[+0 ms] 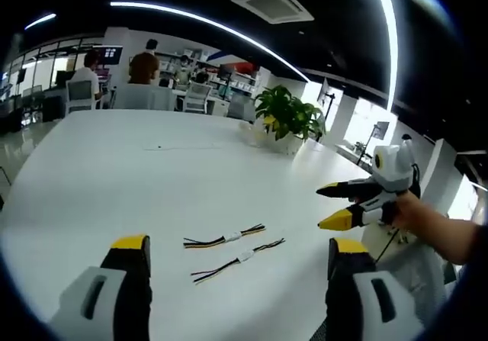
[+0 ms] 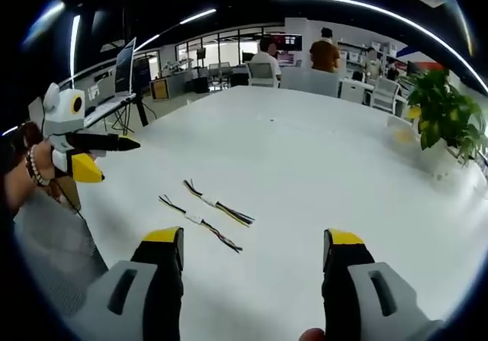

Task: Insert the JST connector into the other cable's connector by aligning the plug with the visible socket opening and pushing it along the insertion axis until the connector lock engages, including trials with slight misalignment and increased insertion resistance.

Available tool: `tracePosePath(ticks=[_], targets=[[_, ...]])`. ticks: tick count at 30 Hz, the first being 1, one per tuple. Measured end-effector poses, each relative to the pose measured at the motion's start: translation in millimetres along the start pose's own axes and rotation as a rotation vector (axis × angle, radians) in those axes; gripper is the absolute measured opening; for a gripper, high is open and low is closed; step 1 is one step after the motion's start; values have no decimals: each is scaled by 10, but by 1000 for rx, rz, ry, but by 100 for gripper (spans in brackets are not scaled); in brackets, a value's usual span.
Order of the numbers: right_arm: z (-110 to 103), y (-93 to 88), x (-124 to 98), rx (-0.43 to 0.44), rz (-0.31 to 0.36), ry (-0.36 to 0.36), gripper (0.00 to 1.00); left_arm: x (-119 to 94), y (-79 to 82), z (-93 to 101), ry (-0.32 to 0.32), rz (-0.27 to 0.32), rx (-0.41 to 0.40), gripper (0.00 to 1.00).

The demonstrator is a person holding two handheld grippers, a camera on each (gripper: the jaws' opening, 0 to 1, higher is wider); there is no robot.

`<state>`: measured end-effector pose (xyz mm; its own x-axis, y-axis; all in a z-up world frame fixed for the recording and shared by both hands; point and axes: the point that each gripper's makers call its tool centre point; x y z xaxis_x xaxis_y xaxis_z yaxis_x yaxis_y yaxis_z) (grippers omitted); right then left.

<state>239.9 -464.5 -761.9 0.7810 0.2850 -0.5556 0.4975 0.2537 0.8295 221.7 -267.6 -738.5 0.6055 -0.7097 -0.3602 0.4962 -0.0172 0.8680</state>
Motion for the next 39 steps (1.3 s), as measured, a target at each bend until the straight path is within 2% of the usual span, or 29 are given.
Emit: tracePosePath(ticks=[3,6,10,12,13,16,17,18,20,21,22,26,27,29,31,34,36,37,39], targets=[[9,-55,-97,2,-2,-5,71,-176,14,66,22,22,60,94],[12,-63,-178,16,7,-14,70,-331,-54,86,31,28,31,94],[-61,-16,-325,-9,45,-10,70,-548,-256,64,92,-9,42,93],[-99,-15,-402,-12,54,4,69,-662,-290,46,128,-18,46,90],[-108,-17,-439,-3,60,9,69,-696,-263,74,130,-16,42,88],[-83,-11,-569,27,80,10,69,-790,70,251,110,104,123,88],[-68,1,-608,32,86,7,69,-822,109,283,110,114,142,88],[-41,34,-649,35,113,-8,69,-880,99,312,119,102,157,89],[-26,10,-751,34,124,-12,70,-952,88,315,141,93,187,89],[-23,-4,-789,38,130,-13,71,-1014,87,294,167,95,239,88],[-24,-29,-840,40,144,-14,72,-1084,94,260,201,118,259,87],[13,-168,-990,9,150,-57,72,-1235,-29,206,235,113,175,87],[12,-191,-1025,17,153,-58,73,-1281,0,180,252,124,184,87],[-16,-205,-1062,56,164,-51,73,-1368,78,132,304,139,262,87],[-17,-163,-1089,94,209,-70,72,-1453,135,89,353,172,304,89],[-123,-161,-1064,104,218,-62,75,-1451,31,54,354,171,268,99],[-231,-159,-1039,86,229,-34,76,-1454,-112,9,376,148,244,99],[-266,-170,-1029,64,227,-29,76,-1452,-173,-7,380,138,236,99],[-283,-266,-1013,-8,178,-53,77,-1466,-309,-48,398,118,217,99]])
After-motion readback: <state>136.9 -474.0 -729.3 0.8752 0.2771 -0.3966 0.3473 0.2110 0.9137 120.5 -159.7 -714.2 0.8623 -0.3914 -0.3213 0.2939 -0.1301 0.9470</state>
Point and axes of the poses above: the point that each gripper's makers call its tool centre point, and the gripper's own axes: x roughly forward along the fingers, z roughly to its right, y roughly out of its top, and after that the axes turned 10 degrees about -y, right-handed
